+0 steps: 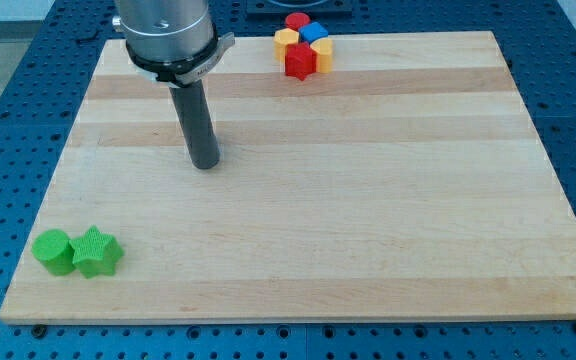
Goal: Slide the blue triangle a bit right
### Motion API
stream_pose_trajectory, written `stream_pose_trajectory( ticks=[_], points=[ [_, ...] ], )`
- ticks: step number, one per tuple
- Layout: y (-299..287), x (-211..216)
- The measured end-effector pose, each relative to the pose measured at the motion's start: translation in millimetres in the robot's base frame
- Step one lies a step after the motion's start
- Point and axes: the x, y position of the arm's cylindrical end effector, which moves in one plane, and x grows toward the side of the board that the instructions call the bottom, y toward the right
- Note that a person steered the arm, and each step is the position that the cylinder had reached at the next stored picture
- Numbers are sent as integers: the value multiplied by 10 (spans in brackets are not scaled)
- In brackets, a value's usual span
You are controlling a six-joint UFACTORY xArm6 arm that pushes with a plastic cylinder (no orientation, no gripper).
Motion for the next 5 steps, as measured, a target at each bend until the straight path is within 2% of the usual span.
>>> stream_pose_trajectory(
  ticks=[1, 2, 3, 5],
  points=[
    [-284, 22],
    [-531, -145],
    [-465, -372],
    [445, -363]
  ],
)
